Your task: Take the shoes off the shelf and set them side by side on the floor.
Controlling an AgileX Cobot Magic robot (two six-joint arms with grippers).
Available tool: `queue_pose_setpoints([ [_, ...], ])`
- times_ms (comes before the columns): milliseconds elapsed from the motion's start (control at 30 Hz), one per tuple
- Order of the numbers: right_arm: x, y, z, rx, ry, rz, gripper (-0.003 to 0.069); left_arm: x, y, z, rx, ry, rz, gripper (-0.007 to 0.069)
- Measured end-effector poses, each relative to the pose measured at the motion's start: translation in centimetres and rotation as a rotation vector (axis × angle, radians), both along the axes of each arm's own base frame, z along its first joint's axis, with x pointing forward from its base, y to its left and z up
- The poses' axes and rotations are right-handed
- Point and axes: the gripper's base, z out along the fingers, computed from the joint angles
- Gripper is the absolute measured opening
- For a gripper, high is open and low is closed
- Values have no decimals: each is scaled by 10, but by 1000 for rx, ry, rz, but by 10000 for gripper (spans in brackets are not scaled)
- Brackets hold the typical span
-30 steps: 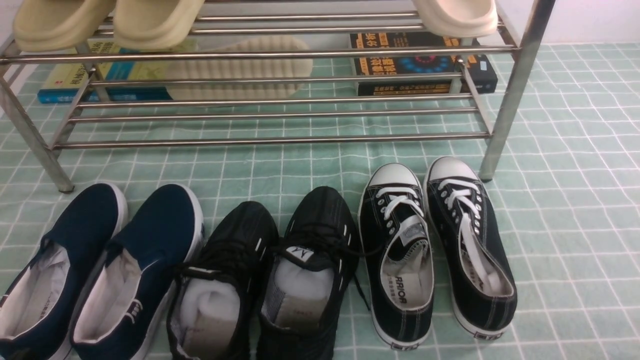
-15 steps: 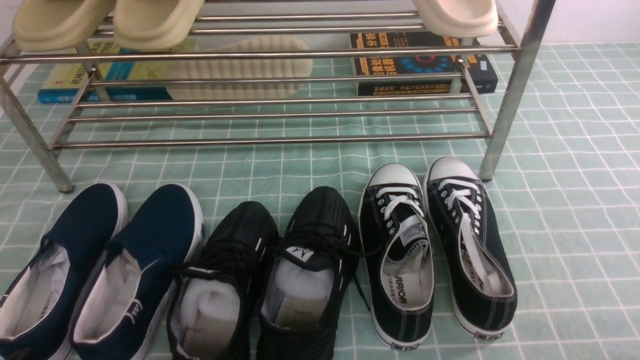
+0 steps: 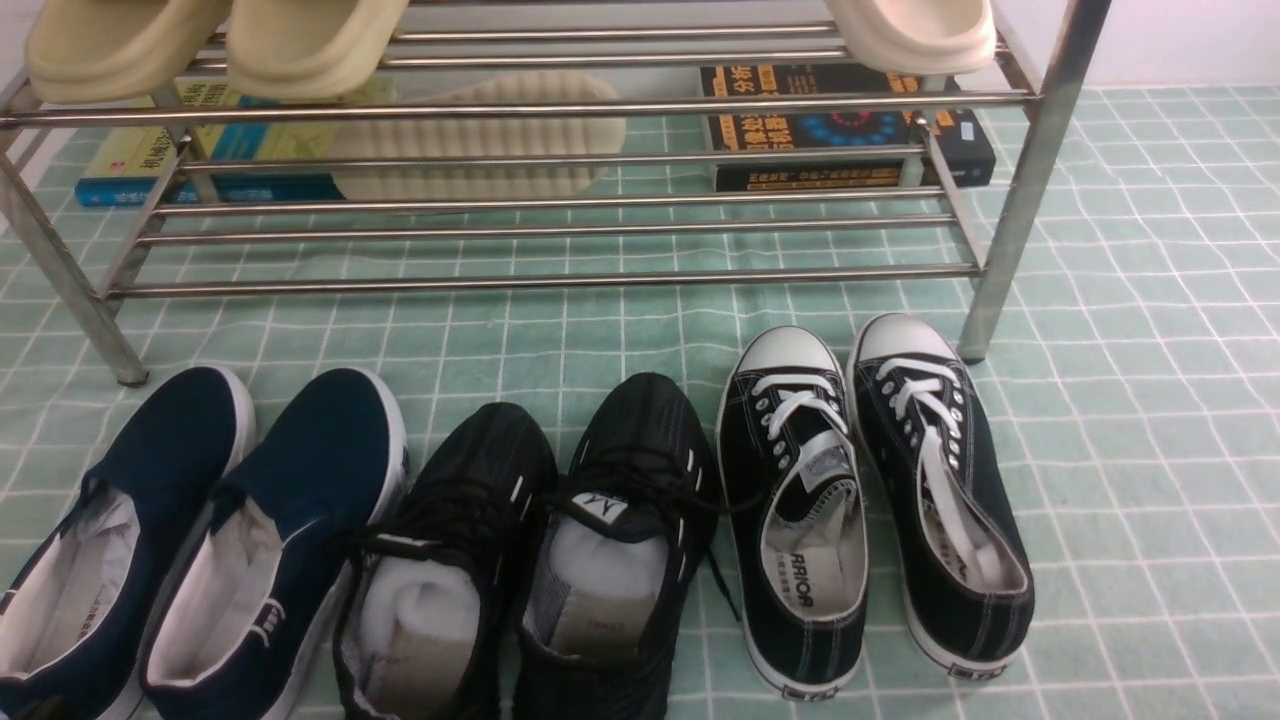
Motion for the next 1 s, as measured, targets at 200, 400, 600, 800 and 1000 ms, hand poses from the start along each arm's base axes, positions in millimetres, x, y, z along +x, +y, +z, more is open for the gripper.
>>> queue_pose_setpoints([
  [200, 0, 0, 0, 0, 0, 0, 97, 0, 0, 0, 1, 1, 0, 69],
  [400, 0, 0, 0, 0, 0, 0, 101, 0, 0, 0, 1, 1, 0, 71],
  [600, 0, 0, 0, 0, 0, 0, 110, 0, 0, 0, 1, 2, 0, 75],
  [800, 0, 0, 0, 0, 0, 0, 115, 0, 0, 0, 1, 2, 0, 82],
  [1000, 0, 0, 0, 0, 0, 0, 125, 0, 0, 0, 1, 2, 0, 85],
])
